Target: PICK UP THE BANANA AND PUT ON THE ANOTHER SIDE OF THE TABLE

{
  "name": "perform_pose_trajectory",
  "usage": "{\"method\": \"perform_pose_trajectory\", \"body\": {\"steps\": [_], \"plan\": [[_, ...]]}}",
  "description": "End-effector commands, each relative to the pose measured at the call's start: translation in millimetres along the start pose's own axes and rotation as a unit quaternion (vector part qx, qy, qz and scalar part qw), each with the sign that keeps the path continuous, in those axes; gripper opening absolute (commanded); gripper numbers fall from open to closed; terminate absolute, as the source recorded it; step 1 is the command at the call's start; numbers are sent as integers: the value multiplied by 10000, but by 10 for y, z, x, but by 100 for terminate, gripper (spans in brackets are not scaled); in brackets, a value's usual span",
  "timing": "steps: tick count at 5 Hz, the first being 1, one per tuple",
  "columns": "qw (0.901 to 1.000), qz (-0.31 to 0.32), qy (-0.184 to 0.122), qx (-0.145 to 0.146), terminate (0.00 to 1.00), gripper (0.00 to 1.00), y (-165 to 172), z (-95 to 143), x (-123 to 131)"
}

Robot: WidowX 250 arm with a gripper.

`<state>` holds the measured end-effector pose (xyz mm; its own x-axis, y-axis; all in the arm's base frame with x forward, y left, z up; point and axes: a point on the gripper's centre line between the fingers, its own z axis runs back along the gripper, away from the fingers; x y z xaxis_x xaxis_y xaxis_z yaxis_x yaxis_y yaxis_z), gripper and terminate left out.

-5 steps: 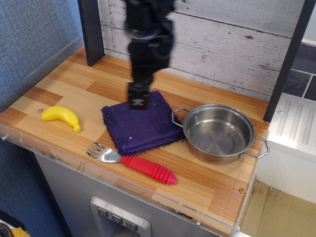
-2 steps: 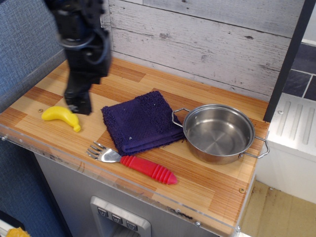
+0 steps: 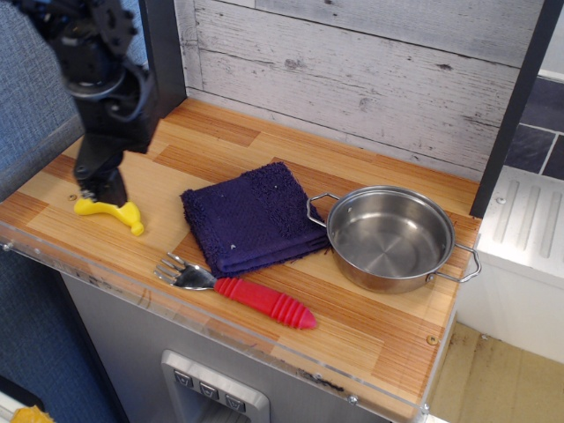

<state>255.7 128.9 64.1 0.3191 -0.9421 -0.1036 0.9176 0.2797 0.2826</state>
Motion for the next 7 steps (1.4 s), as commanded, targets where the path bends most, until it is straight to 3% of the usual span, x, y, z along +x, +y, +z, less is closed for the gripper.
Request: {"method": "perform_pose_trajectory", "body": {"steps": [1,2,3,7], "plan": [[9995,-1,319,-78,0,100,80,-316,-364],[9991,54,285,-309,0,100,40,-532,-397],[9993,4,145,-353,0,0,1,-624,-330],[9997,139,-78,-190,0,0,32,-390,-300]]}}
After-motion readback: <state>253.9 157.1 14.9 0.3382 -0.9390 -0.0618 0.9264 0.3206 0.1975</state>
